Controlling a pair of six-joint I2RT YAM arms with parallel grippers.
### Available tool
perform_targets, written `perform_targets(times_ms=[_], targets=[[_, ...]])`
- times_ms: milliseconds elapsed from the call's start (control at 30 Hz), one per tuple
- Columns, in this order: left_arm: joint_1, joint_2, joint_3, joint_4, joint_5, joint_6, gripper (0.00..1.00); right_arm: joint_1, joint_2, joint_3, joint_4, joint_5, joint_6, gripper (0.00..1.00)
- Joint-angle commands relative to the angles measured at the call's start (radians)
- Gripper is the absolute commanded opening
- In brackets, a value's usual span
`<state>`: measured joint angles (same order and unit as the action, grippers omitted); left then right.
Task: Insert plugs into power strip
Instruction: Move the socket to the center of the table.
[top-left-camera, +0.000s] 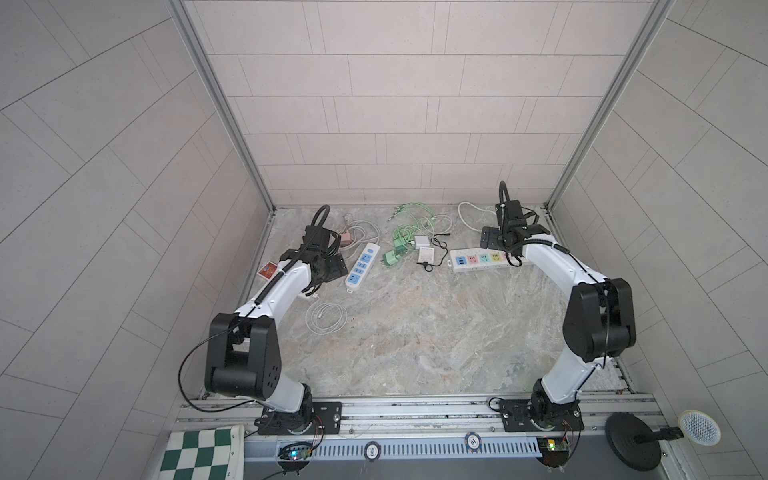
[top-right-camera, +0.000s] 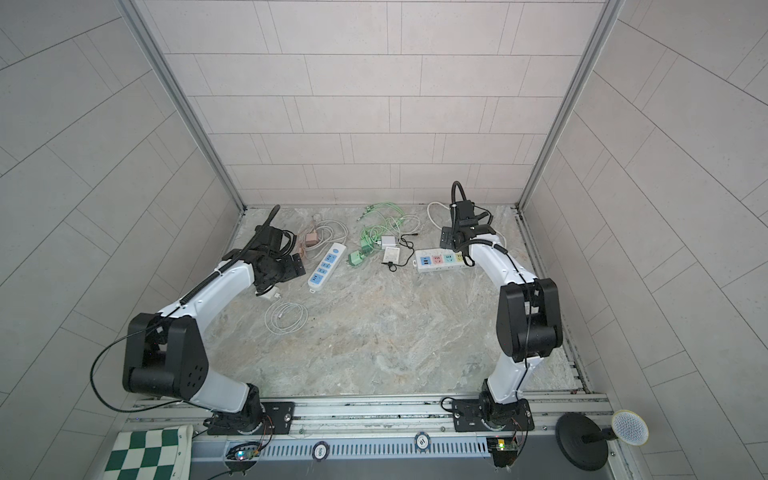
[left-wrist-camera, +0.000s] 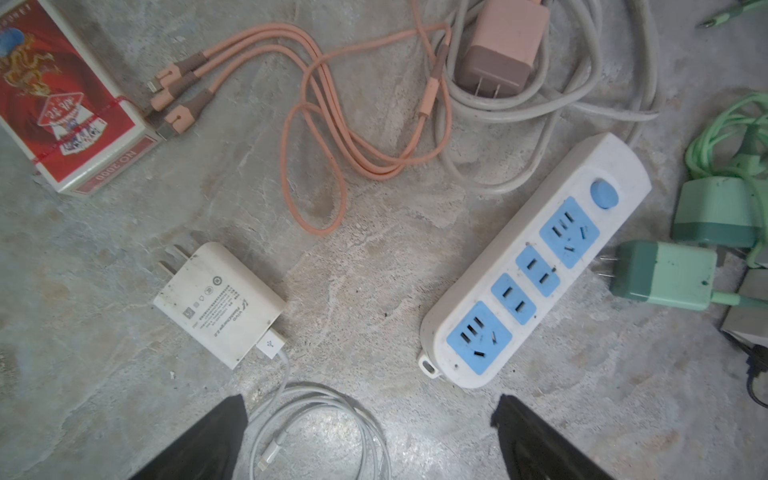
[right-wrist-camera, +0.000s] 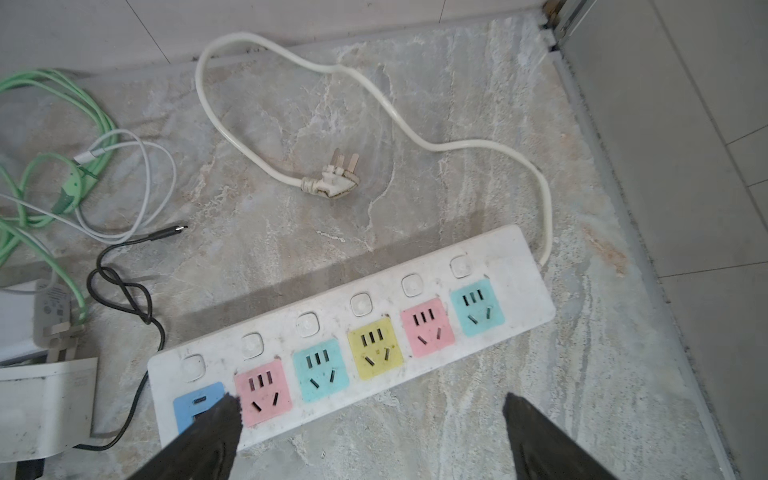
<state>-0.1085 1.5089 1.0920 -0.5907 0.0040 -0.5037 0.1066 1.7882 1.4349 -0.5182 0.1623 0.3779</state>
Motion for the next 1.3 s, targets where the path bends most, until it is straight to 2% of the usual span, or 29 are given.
perform_targets(times_ms=[0,200,533,833,1133,1267], targets=[[-0.008,-0.047,0.001,-0.029,0.033,0.007,1.00,-0.011,0.074,0.091,-0.122,-0.018,0.028,0.99],[-0.010,-0.066,-0.004,-0.039,0.063,-0.002,1.00,-0.027,0.238,0.261,-0.216,-0.093,0.052,0.99],[-0.017,-0.119,-0.062,-0.041,0.111,-0.036,1.00,-0.036,0.420,0.471,-0.305,-0.102,0.049,0.97],[-0.021,-0.206,-0.119,-0.034,0.144,-0.048,1.00,-0.044,0.509,0.555,-0.347,-0.093,0.040,0.97],[-0.027,-0.212,-0.144,-0.023,0.169,-0.042,1.00,-0.045,0.601,0.654,-0.424,-0.080,0.011,0.96],[-0.032,-0.208,-0.147,-0.010,0.178,-0.044,1.00,-0.042,0.556,0.574,-0.413,-0.089,0.015,0.96]])
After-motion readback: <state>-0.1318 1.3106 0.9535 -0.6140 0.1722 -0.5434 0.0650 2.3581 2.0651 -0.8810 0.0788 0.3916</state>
